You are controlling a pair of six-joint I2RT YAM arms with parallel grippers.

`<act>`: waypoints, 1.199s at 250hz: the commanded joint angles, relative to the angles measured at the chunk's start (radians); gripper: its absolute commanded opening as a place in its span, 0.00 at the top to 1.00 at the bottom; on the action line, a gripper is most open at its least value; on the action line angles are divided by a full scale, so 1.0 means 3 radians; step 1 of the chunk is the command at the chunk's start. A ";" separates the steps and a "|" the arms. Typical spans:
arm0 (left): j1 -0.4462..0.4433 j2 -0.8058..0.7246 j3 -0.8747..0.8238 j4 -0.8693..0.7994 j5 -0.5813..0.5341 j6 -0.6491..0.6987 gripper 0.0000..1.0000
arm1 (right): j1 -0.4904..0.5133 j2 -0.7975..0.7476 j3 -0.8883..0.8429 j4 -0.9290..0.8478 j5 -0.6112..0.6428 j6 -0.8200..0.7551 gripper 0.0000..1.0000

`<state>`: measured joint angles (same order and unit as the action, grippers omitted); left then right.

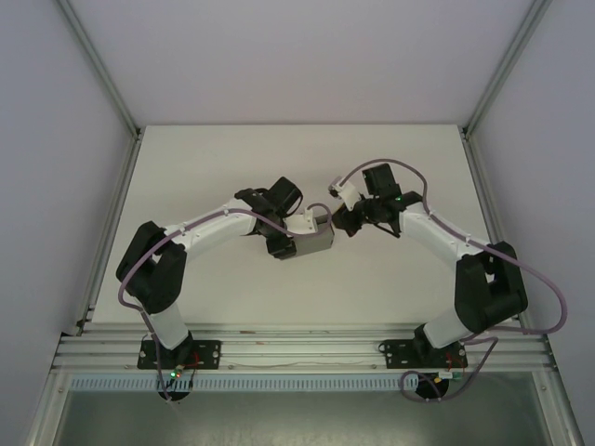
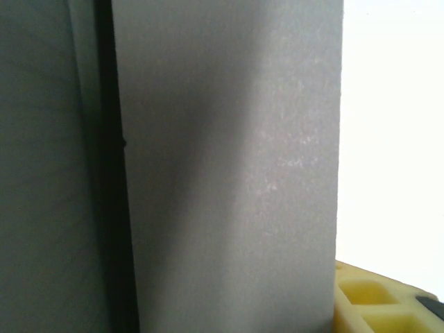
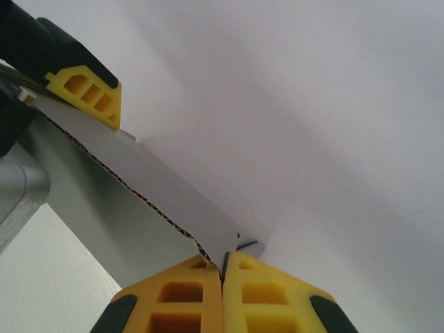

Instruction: Assemble paper box

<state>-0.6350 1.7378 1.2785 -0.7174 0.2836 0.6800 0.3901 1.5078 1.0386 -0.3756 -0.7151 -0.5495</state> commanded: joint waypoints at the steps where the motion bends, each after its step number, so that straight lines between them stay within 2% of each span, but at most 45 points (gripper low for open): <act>1: 0.0000 0.0021 0.0072 0.0017 -0.0006 -0.0032 0.46 | 0.0042 -0.0141 0.0137 -0.0223 0.0021 0.0326 0.97; 35: 0.0000 0.0035 0.0071 0.0044 -0.0018 -0.0074 0.48 | 0.0151 -0.0243 0.0124 -0.0299 0.0317 0.0912 0.99; 59: 0.0000 0.0045 0.0076 0.0060 -0.0028 -0.0094 0.48 | 0.0168 -0.0257 0.0126 -0.0231 0.0547 0.1524 1.00; 79: 0.0000 0.0056 0.0086 0.0061 -0.0034 -0.0114 0.48 | 0.0172 -0.0253 0.0145 -0.0241 0.0614 0.1958 1.00; 101: 0.0000 0.0061 0.0089 0.0087 -0.0035 -0.0134 0.48 | 0.0209 -0.0323 -0.0001 -0.0032 0.0604 0.2162 1.00; 156: 0.0000 0.0077 0.0100 0.0100 -0.0020 -0.0170 0.48 | 0.0289 -0.0509 -0.0515 0.0522 0.0910 0.2061 1.00; 224: 0.0000 0.0071 0.0051 0.0146 -0.0033 -0.0224 0.48 | 0.0483 -0.0546 -0.1130 0.1146 0.1432 0.1575 1.00; 243: 0.0000 0.0077 0.0049 0.0151 -0.0046 -0.0240 0.47 | 0.0550 -0.0574 -0.1298 0.1388 0.1466 0.1537 1.00; 300: 0.0000 0.0042 0.0031 0.0157 -0.0065 -0.0235 0.47 | 0.0648 -0.0728 -0.1446 0.1548 0.1814 0.1538 1.00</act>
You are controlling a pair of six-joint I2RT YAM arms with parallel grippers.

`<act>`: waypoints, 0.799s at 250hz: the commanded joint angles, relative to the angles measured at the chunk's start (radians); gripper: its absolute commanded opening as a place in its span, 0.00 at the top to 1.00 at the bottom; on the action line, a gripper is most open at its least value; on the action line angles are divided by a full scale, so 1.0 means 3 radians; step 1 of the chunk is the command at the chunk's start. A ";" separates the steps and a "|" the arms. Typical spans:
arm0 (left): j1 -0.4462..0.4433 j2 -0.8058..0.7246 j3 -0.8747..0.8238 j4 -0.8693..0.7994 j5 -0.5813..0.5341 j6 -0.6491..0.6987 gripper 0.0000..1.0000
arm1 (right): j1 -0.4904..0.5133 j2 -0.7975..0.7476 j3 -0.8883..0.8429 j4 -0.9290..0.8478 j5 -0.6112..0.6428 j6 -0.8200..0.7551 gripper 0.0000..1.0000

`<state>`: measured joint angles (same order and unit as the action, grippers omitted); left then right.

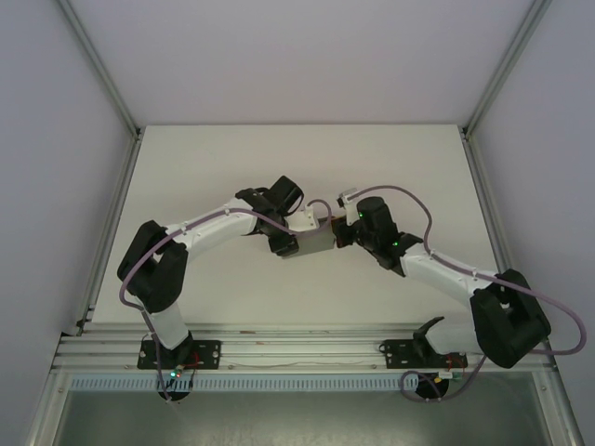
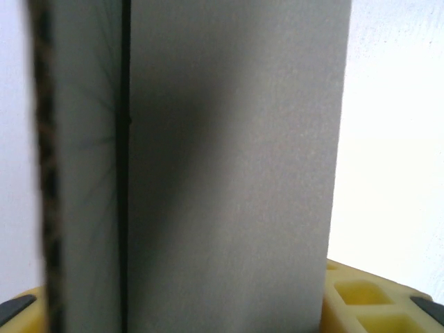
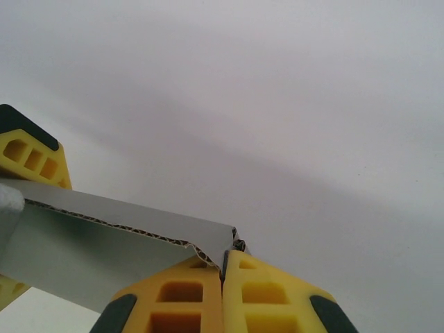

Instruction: Assemble paper box

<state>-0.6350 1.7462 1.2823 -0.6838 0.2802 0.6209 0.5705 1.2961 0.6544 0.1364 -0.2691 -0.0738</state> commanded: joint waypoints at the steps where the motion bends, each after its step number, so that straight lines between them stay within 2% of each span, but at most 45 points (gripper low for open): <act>1: 0.0002 0.0011 0.0020 0.0045 -0.0054 -0.0039 0.47 | 0.0047 -0.0026 -0.0164 -0.0158 0.0341 -0.0047 1.00; 18: 0.0000 0.0009 0.0013 0.0022 -0.0054 -0.0019 0.47 | 0.0047 -0.0066 -0.0073 -0.0240 0.0505 -0.0013 1.00; 46: 0.0001 -0.0031 -0.0020 0.0041 -0.0032 -0.0018 0.47 | 0.0048 -0.0022 0.0133 -0.0524 0.0478 -0.0130 1.00; 85: -0.0003 -0.0106 -0.0072 0.0165 0.0004 -0.0083 0.44 | 0.0053 0.0073 0.0002 -0.0266 0.0289 -0.0046 1.00; 112: 0.0000 -0.0144 -0.0077 0.0258 -0.0092 -0.0187 0.35 | 0.0089 0.0159 -0.0055 -0.0208 0.0305 -0.0062 1.00; 123: 0.0000 -0.0174 -0.0062 0.0311 -0.0198 -0.0263 0.20 | 0.0120 0.0196 -0.0062 -0.0199 0.0380 -0.0066 1.00; 140: 0.0000 -0.0227 -0.0063 0.0346 -0.0284 -0.0376 0.11 | 0.0159 0.0239 -0.0055 -0.0227 0.0392 -0.0084 1.00; 147: 0.0002 -0.0258 -0.0073 0.0364 -0.0315 -0.0409 0.01 | 0.0180 0.0241 -0.0057 -0.0239 0.0404 -0.0100 1.00; 173: 0.0000 -0.0404 -0.0133 0.0433 -0.0449 -0.0716 0.00 | 0.0254 0.0228 -0.0054 -0.0255 0.0559 -0.0107 1.00; 200: 0.0000 -0.0642 -0.0324 0.0567 -0.0751 -0.1202 0.00 | 0.0305 0.0201 -0.0054 -0.0260 0.0663 -0.0059 1.00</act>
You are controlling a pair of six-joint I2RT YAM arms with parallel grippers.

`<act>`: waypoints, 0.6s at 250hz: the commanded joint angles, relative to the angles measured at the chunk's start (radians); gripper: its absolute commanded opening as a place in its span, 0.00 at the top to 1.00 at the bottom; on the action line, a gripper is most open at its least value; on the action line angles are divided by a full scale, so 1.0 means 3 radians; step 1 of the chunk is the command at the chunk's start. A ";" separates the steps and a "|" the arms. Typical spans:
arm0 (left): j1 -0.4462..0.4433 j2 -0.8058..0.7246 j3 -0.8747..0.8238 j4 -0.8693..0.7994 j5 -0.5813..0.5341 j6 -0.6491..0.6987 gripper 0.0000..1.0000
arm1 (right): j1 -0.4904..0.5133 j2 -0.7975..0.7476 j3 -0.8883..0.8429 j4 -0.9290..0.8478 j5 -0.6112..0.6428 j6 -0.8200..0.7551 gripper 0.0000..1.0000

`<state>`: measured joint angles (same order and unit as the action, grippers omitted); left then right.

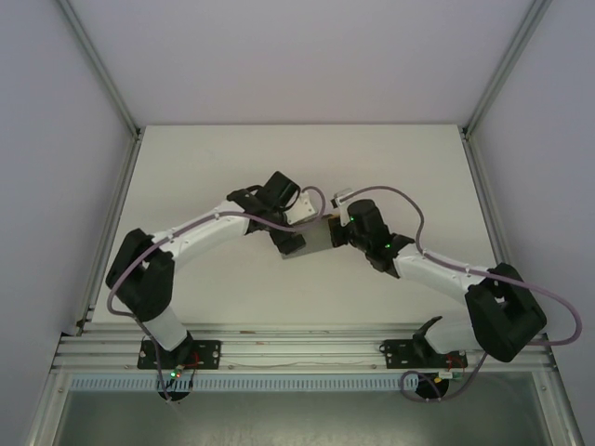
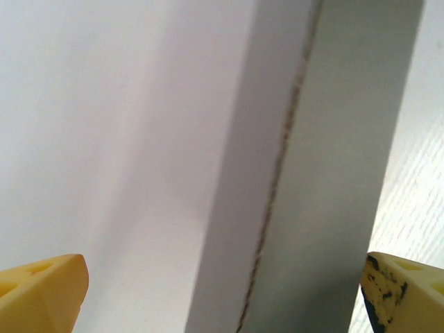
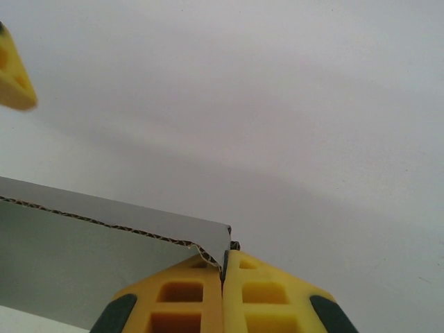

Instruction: Assemble paper box

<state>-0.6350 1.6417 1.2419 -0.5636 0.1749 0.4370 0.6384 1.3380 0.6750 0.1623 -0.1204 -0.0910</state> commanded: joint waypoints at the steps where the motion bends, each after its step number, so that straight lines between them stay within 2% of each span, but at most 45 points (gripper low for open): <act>1: 0.0000 -0.0303 -0.0198 0.0171 -0.0412 -0.0611 0.00 | 0.0080 0.0061 -0.0123 -0.0349 0.0172 0.0000 1.00; 21: 0.0000 -0.0474 -0.0341 0.0167 -0.0680 -0.1017 0.00 | 0.0143 0.0070 -0.0101 -0.0408 0.0302 0.0022 1.00; 41: 0.0000 -0.0617 -0.0436 0.0040 -0.0765 -0.1304 0.02 | 0.0200 0.0095 -0.0068 -0.0495 0.0439 0.0061 1.00; 52: -0.0003 -0.0691 -0.0479 -0.0003 -0.0702 -0.1411 0.08 | 0.0224 0.0100 -0.0057 -0.0525 0.0457 0.0085 1.00; 81: 0.0000 -0.0843 -0.0646 0.0122 -0.0444 -0.1526 0.34 | 0.0259 0.0083 -0.0058 -0.0517 0.0427 0.0154 1.00; 96: 0.0000 -0.0875 -0.0691 0.0203 -0.0402 -0.1538 0.42 | 0.0265 0.0057 -0.0061 -0.0514 0.0417 0.0170 1.00; 110: 0.0000 -0.0866 -0.0675 0.0207 -0.0417 -0.1558 0.54 | 0.0265 0.0037 -0.0052 -0.0522 0.0418 0.0175 1.00; 121: 0.0000 -0.0848 -0.0667 0.0209 -0.0447 -0.1551 0.56 | 0.0265 0.0010 -0.0050 -0.0539 0.0431 0.0174 1.00; 131: 0.0001 -0.0835 -0.0658 0.0219 -0.0484 -0.1530 0.62 | 0.0273 -0.0010 -0.0048 -0.0550 0.0431 0.0175 1.00; 150: 0.0000 -0.0810 -0.0658 0.0254 -0.0514 -0.1508 0.62 | 0.0271 -0.0030 -0.0047 -0.0571 0.0433 0.0175 1.00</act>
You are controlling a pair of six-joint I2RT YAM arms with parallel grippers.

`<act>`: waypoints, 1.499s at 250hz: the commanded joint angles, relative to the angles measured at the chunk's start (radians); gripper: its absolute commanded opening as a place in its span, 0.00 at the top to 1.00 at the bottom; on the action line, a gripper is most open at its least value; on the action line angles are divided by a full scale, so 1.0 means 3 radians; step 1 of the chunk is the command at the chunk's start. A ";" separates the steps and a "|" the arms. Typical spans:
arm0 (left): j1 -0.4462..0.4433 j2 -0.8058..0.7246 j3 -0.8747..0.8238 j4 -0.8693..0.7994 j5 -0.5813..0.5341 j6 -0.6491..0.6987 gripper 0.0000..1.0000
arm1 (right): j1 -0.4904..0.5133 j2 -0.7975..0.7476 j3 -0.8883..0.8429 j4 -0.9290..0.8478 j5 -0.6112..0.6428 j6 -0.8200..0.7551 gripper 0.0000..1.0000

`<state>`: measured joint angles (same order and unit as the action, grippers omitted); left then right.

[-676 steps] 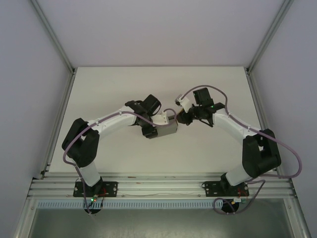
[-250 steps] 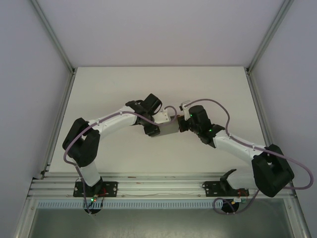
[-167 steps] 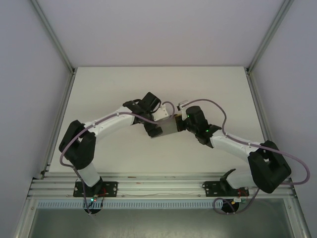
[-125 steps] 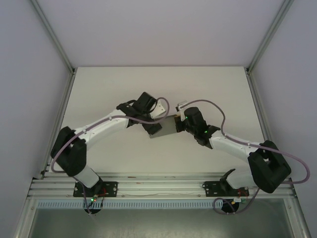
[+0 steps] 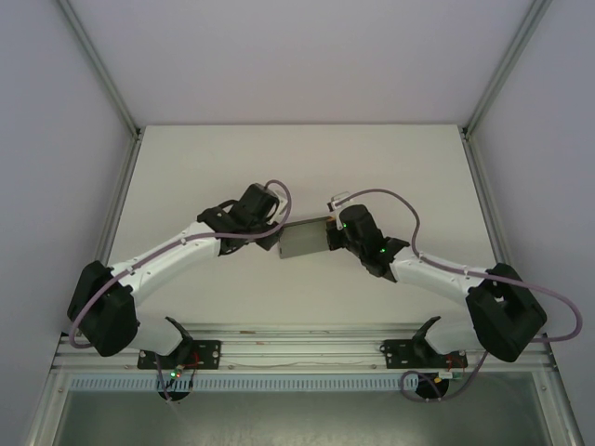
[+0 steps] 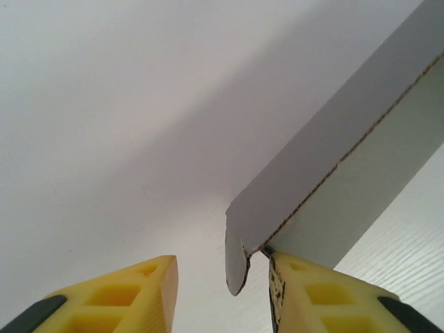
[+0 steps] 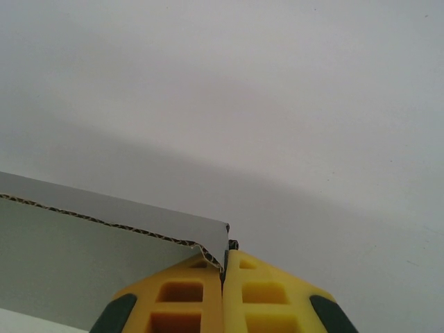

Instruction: Assemble paper box

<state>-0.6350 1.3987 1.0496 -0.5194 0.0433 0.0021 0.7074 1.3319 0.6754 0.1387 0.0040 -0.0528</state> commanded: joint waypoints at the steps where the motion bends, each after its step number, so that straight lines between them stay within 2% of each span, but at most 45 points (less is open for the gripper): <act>1: 0.0002 0.0000 -0.0019 0.0108 -0.0077 -0.0056 0.62 | 0.0043 -0.0011 -0.0048 -0.0495 0.0015 0.0053 1.00; 27: 0.0000 0.0064 -0.0011 0.0126 -0.0050 -0.0028 0.58 | 0.0046 -0.0021 -0.0048 -0.0494 -0.0002 0.0049 1.00; 78: 0.0000 0.0180 0.0029 0.0103 -0.0031 -0.0033 0.59 | 0.0045 -0.0017 -0.0040 -0.0492 -0.0027 0.0059 1.00; 111: 0.0000 0.0190 0.0066 0.0118 -0.0133 -0.0102 0.79 | 0.0043 0.0011 -0.0018 -0.0521 -0.0029 0.0063 1.00; 134: 0.0000 0.0185 0.0130 0.0098 -0.0030 -0.0203 0.85 | 0.0048 0.0030 0.0008 -0.0571 -0.0018 0.0083 1.00; 153: 0.0000 0.0200 0.0200 0.0053 0.0107 -0.0474 0.97 | 0.0074 0.0035 0.0024 -0.0599 0.0028 0.0104 1.00; 171: 0.0000 0.0253 0.0273 -0.0008 0.0308 -0.0818 1.00 | 0.0121 0.0047 0.0048 -0.0628 0.0129 0.0127 1.00; 205: 0.0004 0.0341 0.0419 -0.0243 0.0537 -0.1293 1.00 | 0.0217 0.0128 0.0095 -0.0667 0.0310 0.0310 1.00; 236: 0.0040 0.0403 0.0592 -0.0525 0.0631 -0.1489 1.00 | 0.0338 0.0195 0.0164 -0.0764 0.0474 0.0405 1.00; 282: 0.0214 0.0609 0.0767 -0.0691 0.1185 -0.1674 1.00 | 0.0424 0.0243 0.0213 -0.0846 0.0568 0.0530 1.00; 324: 0.0301 0.0640 0.0888 -0.0845 0.1043 -0.1716 1.00 | 0.0444 0.0239 0.0159 -0.0824 0.0573 0.0568 1.00; 375: 0.0266 0.0688 0.0583 -0.0544 0.0998 -0.1741 1.00 | 0.0444 0.0256 0.0112 -0.0749 0.0567 0.0561 1.00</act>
<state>-0.5358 1.5902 1.2762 -0.7410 0.2993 -0.4980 0.8204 1.3708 0.7483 0.0139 0.2214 0.1017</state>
